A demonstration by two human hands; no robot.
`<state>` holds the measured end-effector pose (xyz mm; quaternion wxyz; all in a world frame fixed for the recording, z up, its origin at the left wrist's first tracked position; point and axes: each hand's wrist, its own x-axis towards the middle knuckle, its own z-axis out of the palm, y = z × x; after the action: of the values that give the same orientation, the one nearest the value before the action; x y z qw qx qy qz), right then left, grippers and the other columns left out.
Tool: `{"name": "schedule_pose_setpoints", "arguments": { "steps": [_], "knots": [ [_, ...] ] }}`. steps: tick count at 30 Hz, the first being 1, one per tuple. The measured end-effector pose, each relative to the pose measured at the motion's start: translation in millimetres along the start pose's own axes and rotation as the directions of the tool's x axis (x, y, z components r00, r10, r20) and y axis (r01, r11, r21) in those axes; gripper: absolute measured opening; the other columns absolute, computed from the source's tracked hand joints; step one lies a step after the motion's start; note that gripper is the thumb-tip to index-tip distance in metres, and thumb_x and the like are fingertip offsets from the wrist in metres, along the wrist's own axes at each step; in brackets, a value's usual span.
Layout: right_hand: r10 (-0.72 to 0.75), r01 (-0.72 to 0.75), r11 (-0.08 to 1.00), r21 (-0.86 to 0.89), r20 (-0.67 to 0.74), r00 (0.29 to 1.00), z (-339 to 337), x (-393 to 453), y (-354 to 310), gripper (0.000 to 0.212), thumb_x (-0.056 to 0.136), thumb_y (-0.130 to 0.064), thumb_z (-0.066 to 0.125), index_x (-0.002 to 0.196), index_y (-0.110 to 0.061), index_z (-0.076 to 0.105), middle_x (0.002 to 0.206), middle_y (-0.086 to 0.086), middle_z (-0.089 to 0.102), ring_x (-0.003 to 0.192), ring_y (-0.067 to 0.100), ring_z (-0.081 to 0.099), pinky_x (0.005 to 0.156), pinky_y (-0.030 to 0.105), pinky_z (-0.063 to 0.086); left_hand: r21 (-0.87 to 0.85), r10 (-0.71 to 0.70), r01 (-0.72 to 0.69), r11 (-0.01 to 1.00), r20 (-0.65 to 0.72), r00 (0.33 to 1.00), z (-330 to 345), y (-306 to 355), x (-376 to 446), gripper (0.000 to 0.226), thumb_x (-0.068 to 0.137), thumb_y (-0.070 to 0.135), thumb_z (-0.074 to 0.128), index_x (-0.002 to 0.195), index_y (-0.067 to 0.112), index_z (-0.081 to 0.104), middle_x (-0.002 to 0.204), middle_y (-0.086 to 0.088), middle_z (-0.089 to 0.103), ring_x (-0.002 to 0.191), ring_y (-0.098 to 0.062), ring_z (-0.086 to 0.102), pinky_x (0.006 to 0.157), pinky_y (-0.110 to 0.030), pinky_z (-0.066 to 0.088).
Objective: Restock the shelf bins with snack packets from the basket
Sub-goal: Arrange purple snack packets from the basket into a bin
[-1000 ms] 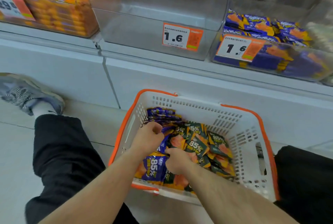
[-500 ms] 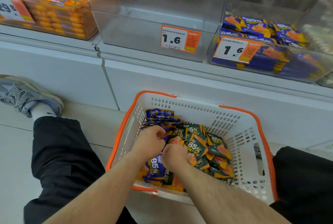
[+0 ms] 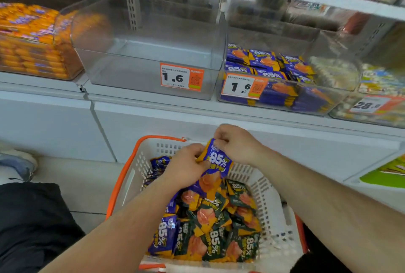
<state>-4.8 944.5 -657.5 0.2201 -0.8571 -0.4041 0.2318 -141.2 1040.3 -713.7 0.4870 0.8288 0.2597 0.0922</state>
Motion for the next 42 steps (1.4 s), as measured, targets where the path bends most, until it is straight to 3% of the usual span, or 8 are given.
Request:
{"name": "schedule_pose_setpoints", "arguments": {
  "steps": [5, 13, 17, 21, 25, 27, 31, 42],
  "knots": [
    [-0.046, 0.020, 0.997, -0.071, -0.390, 0.920, -27.1, -24.8, -2.3, 0.053, 0.077, -0.043, 0.077, 0.120, -0.022, 0.054, 0.127, -0.002, 0.045, 0.118, 0.018, 0.048, 0.100, 0.034, 0.041, -0.318, -0.044, -0.023, 0.948, -0.202, 0.978, -1.8, 43.8, 14.7, 0.020, 0.084, 0.005, 0.070, 0.085, 0.025, 0.068, 0.083, 0.005, 0.073, 0.079, -0.014, 0.069, 0.072, -0.031, 0.053],
    [-0.022, 0.065, 0.995, 0.073, -0.481, 0.876, -53.0, -32.9, -12.4, 0.091, 0.063, -0.048, 0.085, 0.142, -0.030, 0.043, 0.150, -0.004, 0.025, 0.137, 0.010, 0.033, 0.109, 0.027, 0.034, -0.684, -0.097, -0.074, 0.726, -0.208, 0.973, -13.4, 121.7, 45.6, 0.025, 0.088, -0.008, 0.061, 0.086, 0.016, 0.068, 0.083, -0.003, 0.075, 0.074, -0.020, 0.072, 0.068, -0.035, 0.060],
    [-0.036, 0.085, 0.995, 0.059, -0.581, 0.813, -76.4, -28.0, -14.6, 0.092, 0.064, -0.041, 0.084, 0.145, -0.026, 0.041, 0.152, -0.004, 0.025, 0.138, 0.008, 0.030, 0.104, 0.025, 0.036, -0.620, 0.017, -0.144, 0.771, -0.206, 0.978, -14.0, 153.3, 65.7, 0.019, 0.085, -0.003, 0.066, 0.095, 0.013, 0.069, 0.094, -0.010, 0.075, 0.083, -0.027, 0.074, 0.075, -0.046, 0.060],
    [-0.031, 0.095, 0.993, 0.065, -0.643, 0.765, -111.4, -23.3, -8.8, 0.082, 0.065, -0.040, 0.079, 0.139, -0.028, 0.048, 0.146, -0.006, 0.035, 0.136, 0.008, 0.033, 0.101, 0.019, 0.031, -0.409, 0.192, -0.287, 0.866, -0.258, 0.947, -16.4, 179.3, 85.4, 0.027, 0.083, 0.038, 0.055, 0.084, 0.013, 0.065, 0.084, -0.002, 0.073, 0.084, -0.024, 0.070, 0.079, -0.048, 0.057],
    [0.007, 0.051, 0.997, 0.062, -0.698, 0.716, -151.2, 2.9, 3.7, 0.068, 0.058, -0.053, 0.068, 0.121, -0.030, 0.061, 0.126, -0.009, 0.049, 0.124, 0.007, 0.042, 0.099, 0.028, 0.040, 0.434, 0.594, -0.419, 0.797, -0.438, 0.675, -36.9, 190.3, 121.8, 0.026, 0.091, 0.041, 0.046, 0.095, 0.022, 0.064, 0.110, 0.001, 0.065, 0.107, -0.023, 0.056, 0.092, -0.040, 0.043],
    [0.061, -0.026, 0.998, 0.061, -0.679, 0.732, -168.9, 23.9, 11.5, 0.068, 0.059, -0.054, 0.066, 0.122, -0.027, 0.062, 0.124, -0.001, 0.053, 0.119, 0.012, 0.047, 0.097, 0.031, 0.043, 0.655, 0.532, -0.205, 0.727, -0.349, 0.771, -49.5, 187.5, 148.0, 0.044, 0.090, 0.035, 0.055, 0.130, 0.018, 0.053, 0.152, -0.007, 0.037, 0.139, -0.027, 0.031, 0.112, -0.042, 0.024],
    [0.120, -0.161, 0.987, -0.010, -0.618, 0.777, -192.8, 69.8, 21.2, 0.070, 0.078, -0.050, 0.070, 0.140, -0.022, 0.051, 0.143, 0.005, 0.041, 0.129, 0.022, 0.046, 0.102, 0.033, 0.039, 0.508, 0.285, -0.093, 0.856, -0.316, 0.905, -54.4, 175.3, 173.9, 0.057, 0.083, 0.014, 0.059, 0.138, 0.014, 0.044, 0.161, 0.001, 0.016, 0.130, -0.033, 0.045, 0.102, -0.041, 0.040],
    [0.202, -0.290, 0.949, -0.125, -0.467, 0.861, -199.8, 190.6, 36.6, 0.060, 0.080, -0.058, 0.065, 0.122, -0.015, 0.062, 0.123, 0.012, 0.062, 0.102, 0.031, 0.058, 0.078, 0.033, 0.047, 0.368, 0.279, -0.136, 0.920, -0.370, 0.886, -51.1, 168.5, 172.9, 0.056, 0.083, 0.011, 0.057, 0.137, 0.020, 0.048, 0.159, 0.015, 0.018, 0.119, -0.028, 0.056, 0.092, -0.039, 0.047]
  ]
}}
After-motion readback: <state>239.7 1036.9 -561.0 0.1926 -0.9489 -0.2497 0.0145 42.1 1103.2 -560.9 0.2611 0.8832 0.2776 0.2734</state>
